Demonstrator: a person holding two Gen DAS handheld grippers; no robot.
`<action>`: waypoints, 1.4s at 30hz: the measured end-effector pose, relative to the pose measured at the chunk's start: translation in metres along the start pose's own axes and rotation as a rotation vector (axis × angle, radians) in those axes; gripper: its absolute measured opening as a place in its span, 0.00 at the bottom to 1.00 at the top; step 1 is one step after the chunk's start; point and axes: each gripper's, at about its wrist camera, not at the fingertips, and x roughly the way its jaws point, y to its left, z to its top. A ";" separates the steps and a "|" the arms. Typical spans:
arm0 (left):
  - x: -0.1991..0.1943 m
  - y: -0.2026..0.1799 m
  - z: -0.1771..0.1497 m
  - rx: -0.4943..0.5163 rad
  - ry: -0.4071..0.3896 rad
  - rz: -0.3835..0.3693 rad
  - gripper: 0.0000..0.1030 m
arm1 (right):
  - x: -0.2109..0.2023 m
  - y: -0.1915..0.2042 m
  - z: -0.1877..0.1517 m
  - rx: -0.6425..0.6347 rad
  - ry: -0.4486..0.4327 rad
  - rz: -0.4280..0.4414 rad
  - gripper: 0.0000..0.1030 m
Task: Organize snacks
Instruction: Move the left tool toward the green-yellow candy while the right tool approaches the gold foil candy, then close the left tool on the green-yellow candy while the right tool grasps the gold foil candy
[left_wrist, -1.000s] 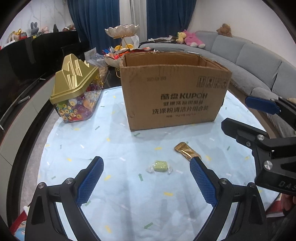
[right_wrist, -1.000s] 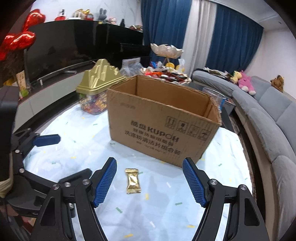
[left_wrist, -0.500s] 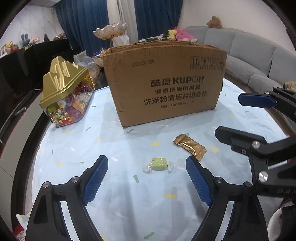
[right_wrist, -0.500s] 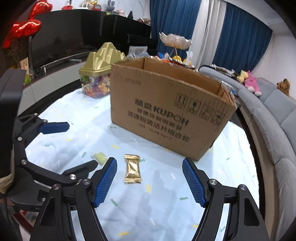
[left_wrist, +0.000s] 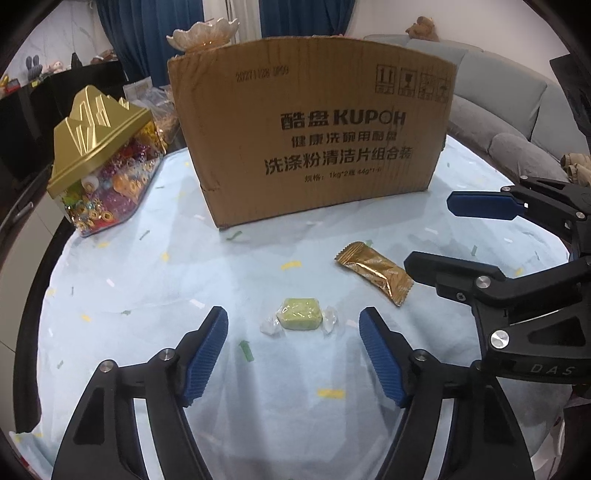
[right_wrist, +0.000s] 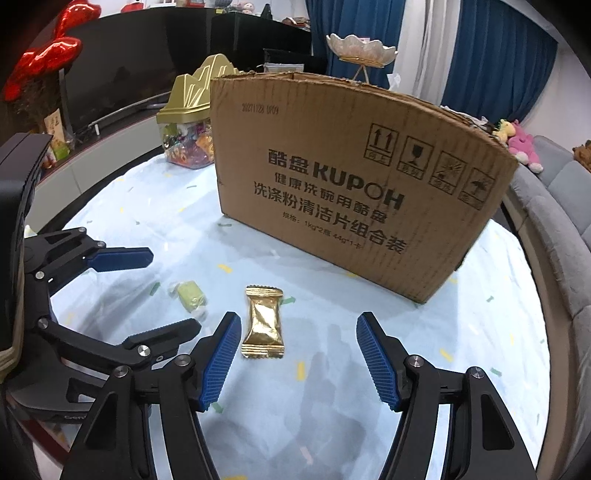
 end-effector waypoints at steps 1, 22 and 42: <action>0.002 0.001 0.000 -0.005 0.007 -0.001 0.70 | 0.002 0.000 0.001 -0.004 0.002 0.006 0.64; 0.018 -0.004 0.002 0.024 0.025 0.007 0.58 | 0.043 0.003 0.011 -0.022 0.097 0.136 0.52; 0.023 0.009 0.002 -0.036 0.027 -0.063 0.33 | 0.054 0.015 0.013 -0.100 0.158 0.136 0.23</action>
